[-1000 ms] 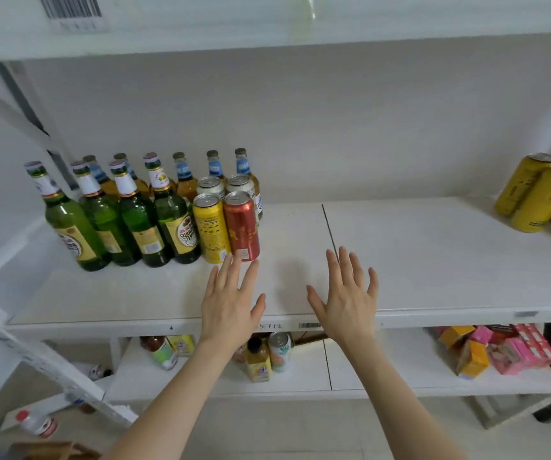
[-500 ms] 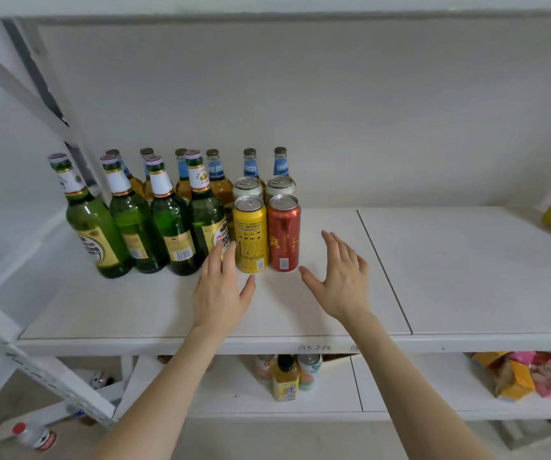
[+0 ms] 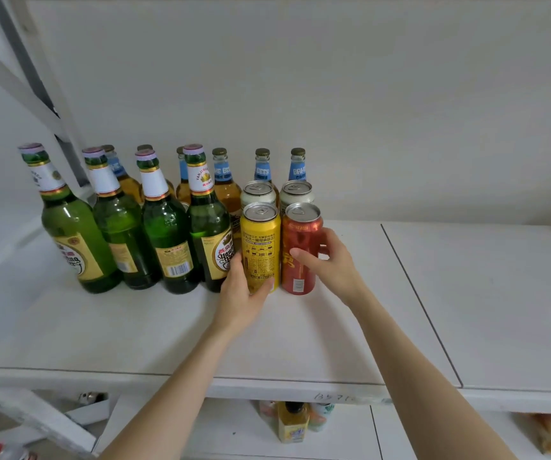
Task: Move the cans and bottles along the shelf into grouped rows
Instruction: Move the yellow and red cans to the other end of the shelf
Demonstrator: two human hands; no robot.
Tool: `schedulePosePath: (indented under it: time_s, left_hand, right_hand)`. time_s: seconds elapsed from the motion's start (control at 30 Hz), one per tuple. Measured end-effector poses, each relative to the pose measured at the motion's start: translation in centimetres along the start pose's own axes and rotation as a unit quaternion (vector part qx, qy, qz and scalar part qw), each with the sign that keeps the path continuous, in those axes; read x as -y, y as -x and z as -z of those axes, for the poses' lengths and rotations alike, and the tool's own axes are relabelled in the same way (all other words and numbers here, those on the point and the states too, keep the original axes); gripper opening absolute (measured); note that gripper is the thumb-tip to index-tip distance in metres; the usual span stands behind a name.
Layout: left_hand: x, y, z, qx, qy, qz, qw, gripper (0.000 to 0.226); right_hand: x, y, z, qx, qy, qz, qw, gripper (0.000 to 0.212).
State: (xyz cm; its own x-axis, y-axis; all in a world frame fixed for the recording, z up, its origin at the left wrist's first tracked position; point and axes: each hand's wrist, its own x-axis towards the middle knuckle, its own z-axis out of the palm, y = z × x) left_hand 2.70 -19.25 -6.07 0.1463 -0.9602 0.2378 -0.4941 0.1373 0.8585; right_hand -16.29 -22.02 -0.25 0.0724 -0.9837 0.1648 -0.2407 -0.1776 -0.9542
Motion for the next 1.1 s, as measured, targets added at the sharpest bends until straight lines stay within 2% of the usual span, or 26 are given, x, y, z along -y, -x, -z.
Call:
schedulePosePath:
  time_s: [0.07,0.2,0.33,0.5,0.63,0.8,0.87,1.0,1.1]
  left_hand:
    - [-0.1,-0.3,-0.2,0.002,0.036,0.007,0.999,0.078]
    - [-0.4,-1.0,-0.3,0.006,0.095,0.028,0.995,0.067]
    - [-0.2,-1.6,-0.1,0.015,0.12,0.03,0.992,0.074]
    - [-0.7,-1.4,-0.1,0.021,0.148,0.042,0.988,0.067]
    - [-1.8,-0.4,0.3,0.059,0.155,0.058,0.985,0.065]
    - [-3.4,2.2,1.2,0.116,0.175,0.113,0.971,0.085]
    - [-4.1,3.5,1.7,0.132,0.192,0.126,0.964,0.083]
    - [-5.8,6.0,2.8,0.15,0.222,0.146,0.952,0.069]
    - [-6.8,7.7,3.7,0.165,0.252,0.158,0.94,0.072]
  right_hand:
    - [-0.3,-0.7,-0.2,0.001,-0.018,0.003,1.0,0.049]
    - [-0.7,-1.3,0.0,0.016,-0.058,0.0,0.998,0.06]
    - [-0.9,-1.6,0.4,0.036,-0.094,-0.009,0.995,0.071]
    - [-0.4,-1.0,1.4,0.042,-0.121,-0.024,0.991,0.061]
    - [0.3,0.3,2.2,0.047,-0.146,-0.055,0.987,0.05]
    - [1.5,2.7,3.1,0.04,-0.18,-0.11,0.977,0.04]
    - [2.0,3.8,3.5,0.035,-0.196,-0.126,0.972,0.037]
    - [3.1,6.2,4.3,0.032,-0.204,-0.148,0.967,0.051]
    - [4.0,8.1,4.9,0.032,-0.204,-0.158,0.966,0.053]
